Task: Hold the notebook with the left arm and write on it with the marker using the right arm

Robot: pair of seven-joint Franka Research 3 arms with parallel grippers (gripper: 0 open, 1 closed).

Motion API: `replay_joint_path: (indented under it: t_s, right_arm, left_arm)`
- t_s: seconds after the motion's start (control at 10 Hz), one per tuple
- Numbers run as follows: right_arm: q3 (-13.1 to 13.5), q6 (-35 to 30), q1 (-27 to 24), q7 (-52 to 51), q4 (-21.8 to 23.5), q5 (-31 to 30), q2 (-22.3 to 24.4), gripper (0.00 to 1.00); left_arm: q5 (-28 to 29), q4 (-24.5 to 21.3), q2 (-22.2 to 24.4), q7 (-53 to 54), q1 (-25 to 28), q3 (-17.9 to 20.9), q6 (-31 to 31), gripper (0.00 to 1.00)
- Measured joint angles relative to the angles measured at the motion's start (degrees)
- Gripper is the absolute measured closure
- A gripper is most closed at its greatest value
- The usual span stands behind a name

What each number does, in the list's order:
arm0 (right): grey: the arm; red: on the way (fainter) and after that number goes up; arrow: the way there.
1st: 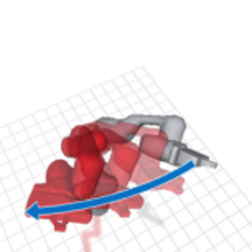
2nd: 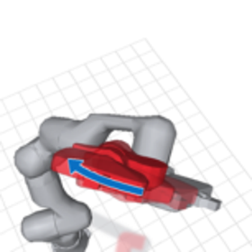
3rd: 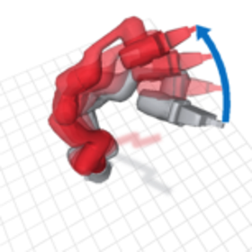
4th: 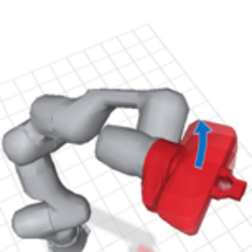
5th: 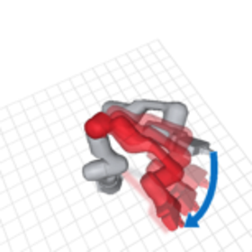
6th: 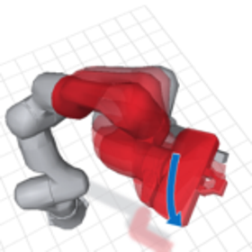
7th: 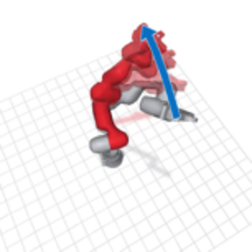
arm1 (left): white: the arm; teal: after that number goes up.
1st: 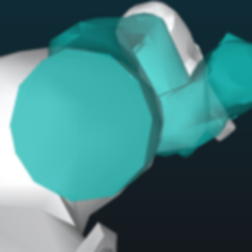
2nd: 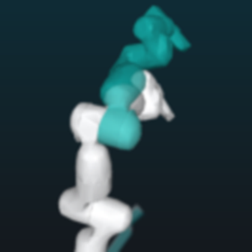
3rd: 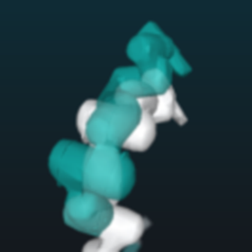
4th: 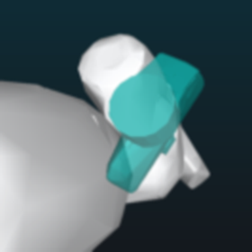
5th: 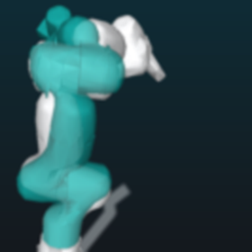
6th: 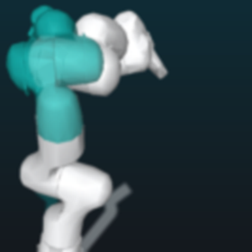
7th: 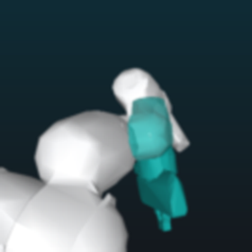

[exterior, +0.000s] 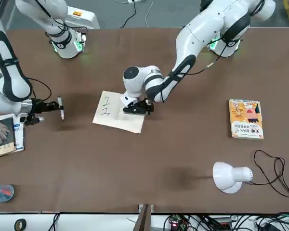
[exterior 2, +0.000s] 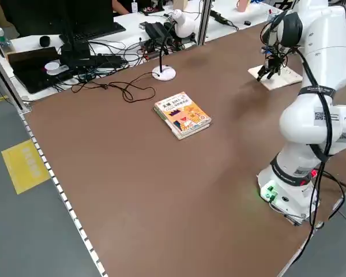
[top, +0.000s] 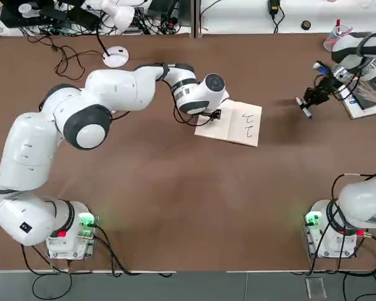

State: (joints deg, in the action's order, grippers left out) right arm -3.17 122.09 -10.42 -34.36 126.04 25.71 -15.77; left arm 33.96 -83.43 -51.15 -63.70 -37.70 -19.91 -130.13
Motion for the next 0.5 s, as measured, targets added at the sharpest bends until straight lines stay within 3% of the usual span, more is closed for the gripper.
replay_joint_path:
  t_s: [0.2, 0.5]
  right_arm:
    - [0.0, 5.8, -1.1, -2.6, 1.0, -3.0, 0.0, 0.84]
    - [0.1, 19.8, -2.3, -4.8, 5.2, -4.5, 0.0, 0.84]
  left_arm:
    - [0.0, 0.0, 0.0, 0.0, 0.0, 0.0, -0.1, 0.0]
    - [0.0, 0.4, 0.1, 0.0, 0.1, 0.0, -0.3, 0.0]
